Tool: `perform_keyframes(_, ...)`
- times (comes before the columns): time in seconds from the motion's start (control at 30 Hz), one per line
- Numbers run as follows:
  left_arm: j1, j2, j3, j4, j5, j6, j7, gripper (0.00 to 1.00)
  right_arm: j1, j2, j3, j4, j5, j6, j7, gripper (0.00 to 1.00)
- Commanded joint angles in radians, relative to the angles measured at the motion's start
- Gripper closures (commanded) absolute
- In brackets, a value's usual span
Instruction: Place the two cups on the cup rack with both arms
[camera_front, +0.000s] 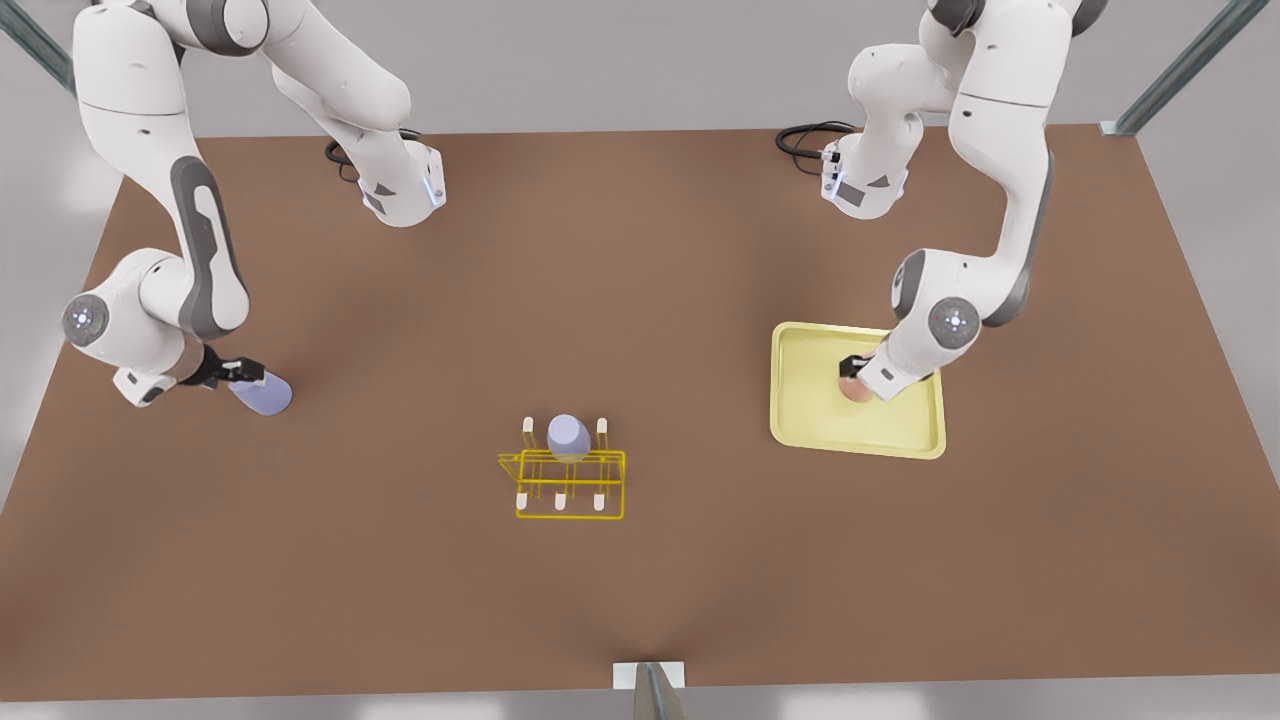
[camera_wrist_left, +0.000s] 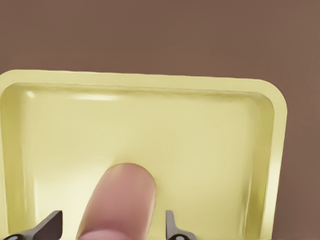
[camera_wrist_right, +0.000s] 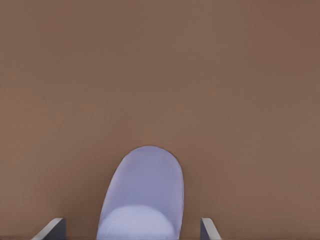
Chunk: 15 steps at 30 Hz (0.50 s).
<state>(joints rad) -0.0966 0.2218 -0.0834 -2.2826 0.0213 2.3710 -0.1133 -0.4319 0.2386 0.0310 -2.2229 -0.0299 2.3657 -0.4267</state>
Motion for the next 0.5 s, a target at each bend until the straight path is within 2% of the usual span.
perform_keyframes(0.0, 0.0, 0.001, 0.004, -0.024, 0.002, 0.109, 0.032, 0.0, -0.001, -0.002, 0.0, -0.012, 0.019, 0.09, -0.098, 0.0)
perform_keyframes(0.17, 0.002, 0.021, 0.005, -0.057, 0.002, 0.157, 0.03, 0.0, -0.019, -0.001, -0.01, -0.116, 0.022, 0.208, -0.099, 0.0)
perform_keyframes(0.47, 0.005, 0.062, 0.021, -0.06, 0.002, 0.177, 0.032, 0.0, -0.019, 0.041, -0.02, -0.149, 0.022, 0.302, -0.101, 0.0)
